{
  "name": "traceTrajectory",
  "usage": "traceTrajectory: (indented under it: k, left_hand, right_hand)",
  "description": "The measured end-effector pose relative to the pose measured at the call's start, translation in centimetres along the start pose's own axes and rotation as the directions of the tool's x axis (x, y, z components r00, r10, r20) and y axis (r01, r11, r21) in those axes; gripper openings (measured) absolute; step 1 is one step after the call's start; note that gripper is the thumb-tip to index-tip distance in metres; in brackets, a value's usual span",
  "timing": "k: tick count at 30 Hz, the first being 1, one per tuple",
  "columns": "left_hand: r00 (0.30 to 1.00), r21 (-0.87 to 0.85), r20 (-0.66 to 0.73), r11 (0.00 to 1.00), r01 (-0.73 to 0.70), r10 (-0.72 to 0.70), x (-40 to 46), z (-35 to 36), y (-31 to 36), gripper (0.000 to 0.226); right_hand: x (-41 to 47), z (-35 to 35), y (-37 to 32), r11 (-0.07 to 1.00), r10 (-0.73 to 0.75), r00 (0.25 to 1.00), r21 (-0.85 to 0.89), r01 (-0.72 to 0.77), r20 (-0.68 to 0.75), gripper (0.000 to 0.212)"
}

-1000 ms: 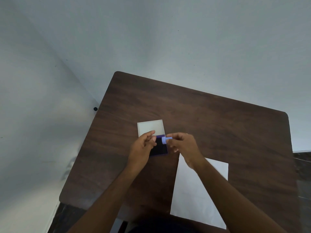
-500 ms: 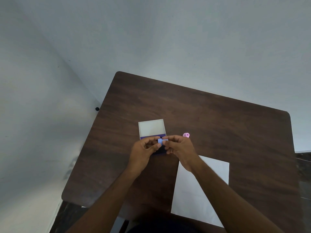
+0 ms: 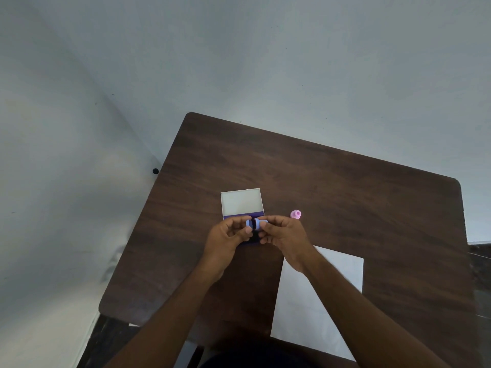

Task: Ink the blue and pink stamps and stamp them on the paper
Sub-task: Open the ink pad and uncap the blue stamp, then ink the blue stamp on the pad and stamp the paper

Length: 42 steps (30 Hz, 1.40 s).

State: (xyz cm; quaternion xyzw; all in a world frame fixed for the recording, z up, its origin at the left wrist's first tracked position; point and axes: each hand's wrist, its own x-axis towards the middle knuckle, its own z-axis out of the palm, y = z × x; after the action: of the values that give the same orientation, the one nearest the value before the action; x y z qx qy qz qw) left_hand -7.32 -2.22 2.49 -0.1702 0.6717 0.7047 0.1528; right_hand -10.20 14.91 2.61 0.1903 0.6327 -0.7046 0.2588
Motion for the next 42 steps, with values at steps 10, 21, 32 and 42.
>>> traceTrajectory:
  k: [10, 21, 32, 42]
  left_hand:
    - [0.976, 0.072, -0.217, 0.996, 0.053, -0.037, -0.2, -3.7, -2.3, 0.031]
    - [0.965, 0.593, -0.194, 0.805, -0.027, 0.175, -0.4, -7.3, -5.2, 0.031]
    - [0.947, 0.599, -0.256, 0.801, -0.003, 0.195, -0.4, -6.6, -4.3, 0.036]
    - [0.904, 0.47, -0.04, 0.806, -0.359, 0.425, -1.4, -1.0, 3.8, 0.052]
  right_hand:
    - [-0.7, 0.6, -0.3, 0.897, 0.148, 0.96, 0.377, -0.231, 0.236, 0.026]
    - [-1.6, 1.7, -1.3, 0.767, 0.092, 0.912, 0.556, -0.32, 0.399, 0.034]
    - [-1.8, 1.9, -1.9, 0.737, 0.056, 0.894, 0.586, -0.338, 0.444, 0.041]
    - [-1.9, 2.7, -1.5, 0.726, -0.003, 0.907, 0.625, -0.287, 0.42, 0.046]
